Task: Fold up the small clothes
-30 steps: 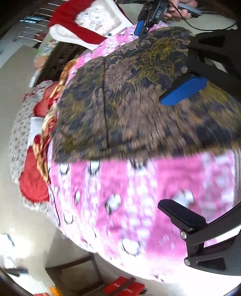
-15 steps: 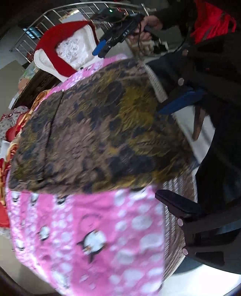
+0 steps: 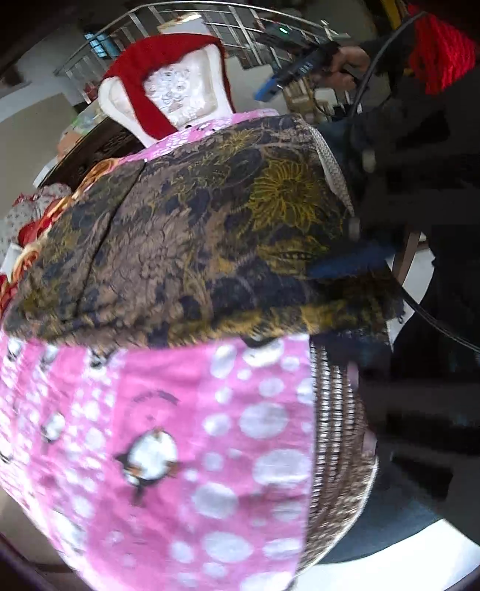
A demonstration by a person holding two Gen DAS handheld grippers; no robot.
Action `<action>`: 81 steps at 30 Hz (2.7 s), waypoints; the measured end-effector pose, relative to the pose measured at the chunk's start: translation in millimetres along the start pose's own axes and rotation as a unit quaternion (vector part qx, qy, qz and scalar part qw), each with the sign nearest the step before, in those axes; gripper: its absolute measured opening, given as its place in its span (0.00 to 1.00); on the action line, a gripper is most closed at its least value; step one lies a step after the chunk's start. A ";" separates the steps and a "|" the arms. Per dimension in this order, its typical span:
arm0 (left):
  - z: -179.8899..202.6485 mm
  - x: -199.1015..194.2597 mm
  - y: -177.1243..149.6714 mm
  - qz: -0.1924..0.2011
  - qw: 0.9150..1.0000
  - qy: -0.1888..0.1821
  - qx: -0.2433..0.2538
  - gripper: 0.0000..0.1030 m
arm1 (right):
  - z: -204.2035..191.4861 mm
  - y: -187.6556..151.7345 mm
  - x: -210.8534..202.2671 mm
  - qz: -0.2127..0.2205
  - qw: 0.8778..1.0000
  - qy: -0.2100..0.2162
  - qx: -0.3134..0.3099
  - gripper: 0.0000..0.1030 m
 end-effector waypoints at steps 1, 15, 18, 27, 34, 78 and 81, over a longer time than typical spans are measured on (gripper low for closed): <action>-1.9 1.4 -1.8 -0.003 1.000 -0.004 -0.009 0.10 | 4.8 -5.6 0.8 -0.004 1.000 0.002 0.007 0.65; 6.7 4.2 0.1 0.004 1.000 0.006 0.007 0.07 | 55.9 -37.9 30.5 -0.009 0.974 0.183 0.135 0.59; 10.9 -3.3 -0.3 0.010 1.000 0.006 0.017 0.04 | 48.2 -43.3 24.5 -0.017 0.968 0.222 0.115 0.44; 17.2 4.4 1.3 0.003 0.999 0.002 0.033 0.15 | 57.8 -40.1 40.8 0.003 0.944 0.287 0.165 0.40; 22.4 -18.6 3.1 0.042 0.999 0.000 0.033 0.02 | 63.2 -24.6 10.0 0.035 0.951 0.276 0.137 0.18; -36.8 7.9 295.4 0.128 0.986 0.104 0.026 0.05 | 91.4 229.1 173.4 0.011 0.991 0.068 0.111 0.17; -45.4 28.5 295.4 0.103 0.985 0.136 0.033 0.07 | 93.0 221.8 200.5 -0.033 0.989 0.080 0.124 0.18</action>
Point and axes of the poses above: each gripper's, at about its wrist camera, not at the fingertips, and x roughly the way its jaws point, z to its right, y to its top, the point moved 8 cm from there along x, roughly the way its jaws point
